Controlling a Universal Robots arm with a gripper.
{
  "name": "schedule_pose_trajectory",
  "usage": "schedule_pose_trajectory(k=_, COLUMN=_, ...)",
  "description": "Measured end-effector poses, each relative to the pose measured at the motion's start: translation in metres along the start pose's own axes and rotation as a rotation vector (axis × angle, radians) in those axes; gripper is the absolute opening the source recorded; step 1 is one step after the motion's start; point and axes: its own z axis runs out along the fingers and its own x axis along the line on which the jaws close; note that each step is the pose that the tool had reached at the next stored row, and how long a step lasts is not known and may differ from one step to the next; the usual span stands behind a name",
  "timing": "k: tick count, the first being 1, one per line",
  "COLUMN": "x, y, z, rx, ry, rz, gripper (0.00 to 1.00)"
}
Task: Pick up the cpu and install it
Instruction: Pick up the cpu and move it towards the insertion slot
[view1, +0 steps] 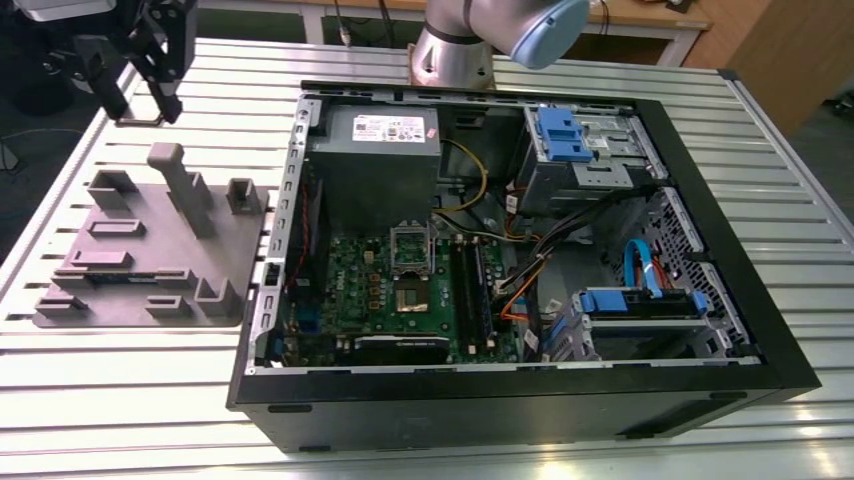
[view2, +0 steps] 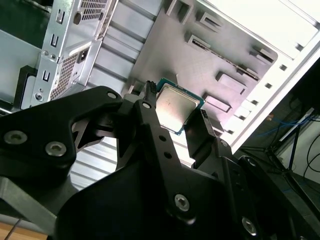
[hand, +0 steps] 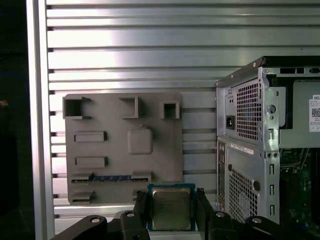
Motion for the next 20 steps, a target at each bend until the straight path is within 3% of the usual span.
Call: schedule_pose_trajectory(k=20, x=-0.0162, y=0.0006, z=0.0004, rx=0.0000, ry=0.0000, rz=0.000, gripper=0.47)
